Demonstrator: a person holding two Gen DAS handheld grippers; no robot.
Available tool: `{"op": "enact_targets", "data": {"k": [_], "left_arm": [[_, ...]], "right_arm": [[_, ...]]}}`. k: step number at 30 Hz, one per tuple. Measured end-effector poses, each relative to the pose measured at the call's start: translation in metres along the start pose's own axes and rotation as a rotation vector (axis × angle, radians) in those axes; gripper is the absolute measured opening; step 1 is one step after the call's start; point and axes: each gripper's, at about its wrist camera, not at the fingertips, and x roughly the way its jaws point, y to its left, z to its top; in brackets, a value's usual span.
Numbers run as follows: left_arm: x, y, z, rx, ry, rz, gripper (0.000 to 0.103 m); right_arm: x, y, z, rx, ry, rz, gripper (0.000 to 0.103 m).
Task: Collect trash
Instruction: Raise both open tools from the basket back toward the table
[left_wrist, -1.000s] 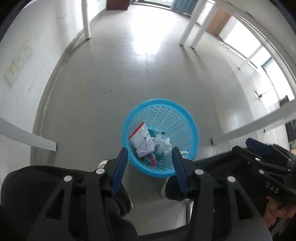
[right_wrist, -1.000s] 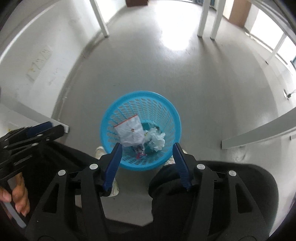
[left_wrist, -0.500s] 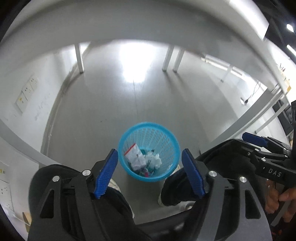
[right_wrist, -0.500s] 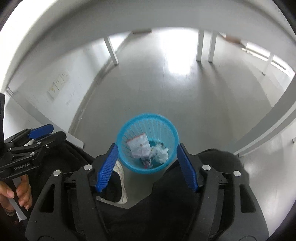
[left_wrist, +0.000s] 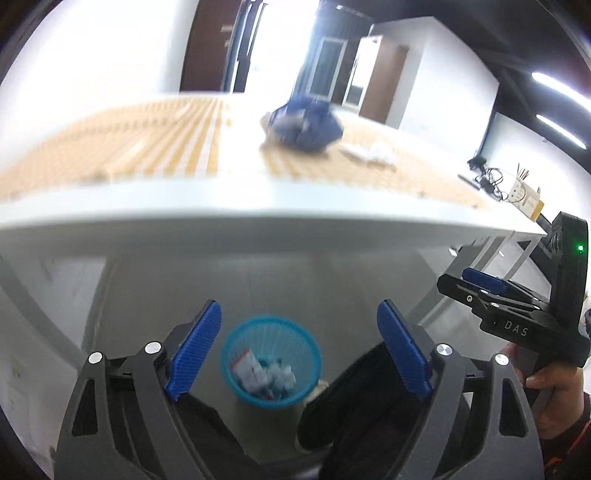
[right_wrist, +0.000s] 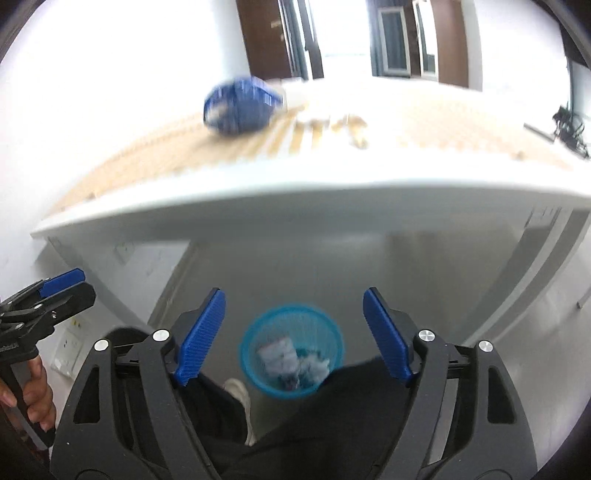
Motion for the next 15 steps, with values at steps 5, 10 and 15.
{"op": "enact_targets", "data": {"k": [5, 10, 15], "left_arm": [[-0.012, -0.011, 0.029, 0.037, -0.073, 0.007, 0.093], [-0.009, -0.01, 0.049, 0.046, -0.102, 0.002, 0.097], [-0.005, -0.004, 0.071, 0.05, -0.11, 0.006, 0.097]], "right_arm": [[-0.012, -0.004, 0.026, 0.019, -0.056, 0.009, 0.077], [-0.009, -0.01, 0.045, 0.031, -0.083, 0.014, 0.082], [-0.002, -0.018, 0.067, 0.033, -0.092, 0.013, 0.087]]}}
